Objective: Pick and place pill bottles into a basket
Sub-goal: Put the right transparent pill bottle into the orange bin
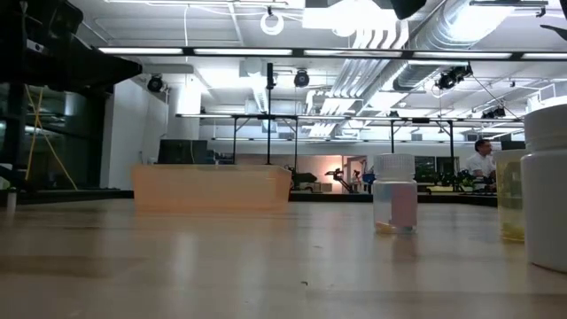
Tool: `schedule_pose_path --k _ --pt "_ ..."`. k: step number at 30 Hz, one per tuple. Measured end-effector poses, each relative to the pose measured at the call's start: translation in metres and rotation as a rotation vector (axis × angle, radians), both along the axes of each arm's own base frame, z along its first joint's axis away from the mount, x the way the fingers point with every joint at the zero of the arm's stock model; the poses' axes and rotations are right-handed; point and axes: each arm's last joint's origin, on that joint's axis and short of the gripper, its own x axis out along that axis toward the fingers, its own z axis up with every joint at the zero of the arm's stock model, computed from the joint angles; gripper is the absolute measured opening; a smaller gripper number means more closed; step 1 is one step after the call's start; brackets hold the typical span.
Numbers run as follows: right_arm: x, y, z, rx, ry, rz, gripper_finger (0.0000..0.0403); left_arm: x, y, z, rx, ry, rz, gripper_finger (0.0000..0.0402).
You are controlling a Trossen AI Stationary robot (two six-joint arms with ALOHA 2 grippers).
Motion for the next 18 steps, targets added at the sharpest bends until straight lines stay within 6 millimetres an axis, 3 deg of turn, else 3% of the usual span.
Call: schedule_pose_path --k 6,12,18 --pt "0.022 0.024 -0.007 -0.061 0.075 -0.013 0.0236 0.0 0.0 0.002 -0.001 -0.017 0.0 0.0079" --pt "0.049 0.036 -0.007 -0.031 0.19 -0.031 0.0236 0.0 0.0 0.003 -0.003 -0.03 0.0 0.0079" --pt "0.073 0.045 -0.02 -0.083 0.38 -0.073 0.0236 0.0 0.0 0.003 -0.003 -0.029 0.0 0.0079"
